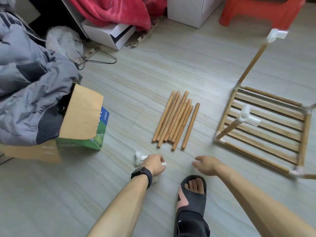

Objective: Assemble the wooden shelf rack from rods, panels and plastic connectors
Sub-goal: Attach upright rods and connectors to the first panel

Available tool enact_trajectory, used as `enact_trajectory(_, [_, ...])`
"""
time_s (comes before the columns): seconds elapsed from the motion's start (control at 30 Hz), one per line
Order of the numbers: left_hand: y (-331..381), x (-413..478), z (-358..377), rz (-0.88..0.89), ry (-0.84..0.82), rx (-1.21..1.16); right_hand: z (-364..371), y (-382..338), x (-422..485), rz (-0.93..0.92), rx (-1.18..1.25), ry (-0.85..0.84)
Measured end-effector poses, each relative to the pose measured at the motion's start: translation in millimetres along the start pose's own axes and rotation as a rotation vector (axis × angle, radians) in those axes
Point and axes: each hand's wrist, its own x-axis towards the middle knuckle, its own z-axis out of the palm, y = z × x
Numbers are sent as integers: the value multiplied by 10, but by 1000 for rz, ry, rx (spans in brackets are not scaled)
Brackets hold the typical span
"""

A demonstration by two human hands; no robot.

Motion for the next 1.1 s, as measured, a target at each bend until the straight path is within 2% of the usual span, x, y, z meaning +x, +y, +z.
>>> enact_trajectory(0.07, [120,-75,-222,3,-9,-347,-172,-50,-248,-37,21,8])
enact_trajectory(0.13, [311,-222,-518,51,-7,-592,-360,-140,-563,-92,74,64])
enact_trajectory(0.27, [861,-654,-1081,245,11,-946,-833,-252,-1324,-186,180,176])
enact_trajectory(0.37, [1394,-1065,-1404,408,9,-1076,-1230,-137,-1971,-298,303,342])
enact_trajectory(0.57, [2579,-1856,-1649,708,-87,-1032,-1599,448,-3041,-522,753,811])
enact_trajectory(0.7, [3306,-2221,-1463,816,-127,-888,-1490,900,-3489,-548,895,1153])
enact_trajectory(0.77, [3595,-2342,-1278,838,-158,-819,-1379,1127,-3616,-533,984,1269])
enact_trajectory(0.93, [4052,-2491,-746,802,-228,-733,-1098,1677,-3773,-372,1074,1416])
enact_trajectory(1.0, [4161,-2499,-553,774,-269,-713,-995,1882,-3812,-349,1163,1398])
enact_trajectory(1.1, [4281,-2483,-289,746,-327,-687,-885,2123,-3812,-413,1444,1302])
